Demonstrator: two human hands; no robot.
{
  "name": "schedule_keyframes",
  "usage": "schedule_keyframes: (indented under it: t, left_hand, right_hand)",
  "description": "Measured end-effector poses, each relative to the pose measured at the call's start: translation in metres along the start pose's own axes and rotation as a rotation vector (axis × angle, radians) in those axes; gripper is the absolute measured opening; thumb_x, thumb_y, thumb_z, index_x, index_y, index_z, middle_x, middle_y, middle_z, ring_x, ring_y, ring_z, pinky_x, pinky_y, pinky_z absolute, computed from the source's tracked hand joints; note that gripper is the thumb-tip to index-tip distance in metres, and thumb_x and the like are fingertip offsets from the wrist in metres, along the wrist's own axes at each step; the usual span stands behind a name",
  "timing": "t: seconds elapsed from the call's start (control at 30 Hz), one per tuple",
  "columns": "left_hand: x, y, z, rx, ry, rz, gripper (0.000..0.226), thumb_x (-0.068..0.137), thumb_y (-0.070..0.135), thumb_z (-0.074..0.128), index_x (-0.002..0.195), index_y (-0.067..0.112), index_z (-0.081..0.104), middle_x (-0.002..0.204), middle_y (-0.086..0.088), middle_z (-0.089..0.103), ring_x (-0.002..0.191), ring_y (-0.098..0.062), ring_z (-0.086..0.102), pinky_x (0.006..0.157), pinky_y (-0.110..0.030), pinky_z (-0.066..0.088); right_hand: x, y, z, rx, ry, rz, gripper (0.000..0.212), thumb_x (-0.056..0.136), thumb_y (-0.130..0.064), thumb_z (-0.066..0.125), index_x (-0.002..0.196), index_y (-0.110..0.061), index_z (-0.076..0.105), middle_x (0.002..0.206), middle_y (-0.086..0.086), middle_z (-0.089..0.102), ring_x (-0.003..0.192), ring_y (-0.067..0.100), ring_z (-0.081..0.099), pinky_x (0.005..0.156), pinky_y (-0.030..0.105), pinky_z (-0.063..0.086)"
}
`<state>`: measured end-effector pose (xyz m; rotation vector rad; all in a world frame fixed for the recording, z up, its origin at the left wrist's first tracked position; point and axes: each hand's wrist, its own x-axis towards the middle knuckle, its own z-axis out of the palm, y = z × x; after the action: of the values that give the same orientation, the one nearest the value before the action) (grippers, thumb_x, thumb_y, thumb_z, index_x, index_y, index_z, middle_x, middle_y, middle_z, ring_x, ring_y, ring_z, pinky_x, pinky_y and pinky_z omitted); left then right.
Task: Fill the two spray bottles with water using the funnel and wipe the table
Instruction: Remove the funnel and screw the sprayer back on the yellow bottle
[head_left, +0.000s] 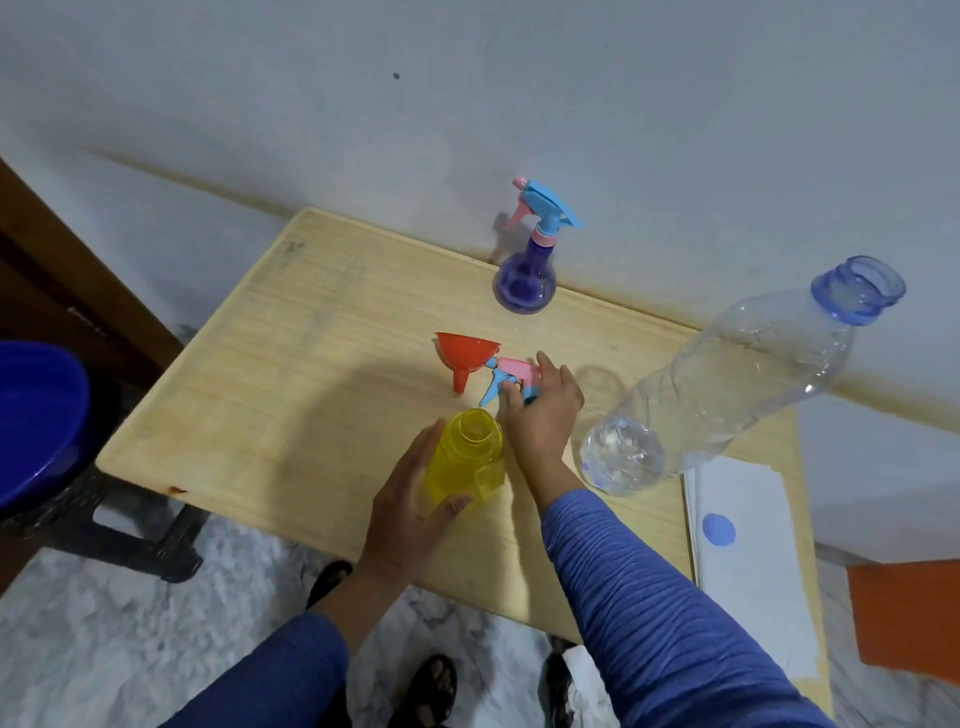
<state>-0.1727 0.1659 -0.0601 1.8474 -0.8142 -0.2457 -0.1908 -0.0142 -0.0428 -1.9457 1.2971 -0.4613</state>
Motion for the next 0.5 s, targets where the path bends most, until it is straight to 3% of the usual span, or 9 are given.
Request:
schedule_keyframes:
  t: [0.13, 0.3, 0.5]
  left_hand:
    - [0.0, -0.001, 0.001, 0.015, -0.002, 0.009, 0.072, 0.077, 0.069, 0.049, 0.139, 0.045, 0.021, 0.142, 0.008, 0.036, 0.129, 0.0, 0.033, 0.1, -0.002, 0.027]
    - [0.0, 0.0, 0.0, 0.01, -0.001, 0.013, 0.073, 0.077, 0.07, 0.048, 0.139, 0.044, 0.02, 0.141, 0.009, 0.036, 0.129, 0.002, 0.031, 0.099, 0.0, 0.026]
    - [0.0, 0.002, 0.0, -0.018, 0.006, 0.016, 0.075, 0.076, 0.072, 0.048, 0.14, 0.043, 0.021, 0.141, 0.01, 0.035, 0.129, 0.001, 0.032, 0.1, -0.002, 0.026]
  right_hand:
    - [0.004, 0.007, 0.001, 0.019, 0.034, 0.052, 0.052, 0.087, -0.024, 0.062, 0.136, -0.019, 0.045, 0.132, 0.012, 0.047, 0.124, 0.027, 0.035, 0.091, 0.024, 0.029]
    - [0.003, 0.01, 0.0, 0.085, 0.048, 0.082, 0.047, 0.089, -0.02, 0.059, 0.134, -0.018, 0.048, 0.116, 0.013, 0.055, 0.109, 0.029, 0.053, 0.094, 0.037, 0.046]
    - [-0.003, -0.008, -0.011, 0.3, 0.114, 0.112, 0.055, 0.09, -0.014, 0.058, 0.14, -0.022, 0.038, 0.123, 0.009, 0.054, 0.11, 0.021, 0.055, 0.094, 0.026, 0.043]
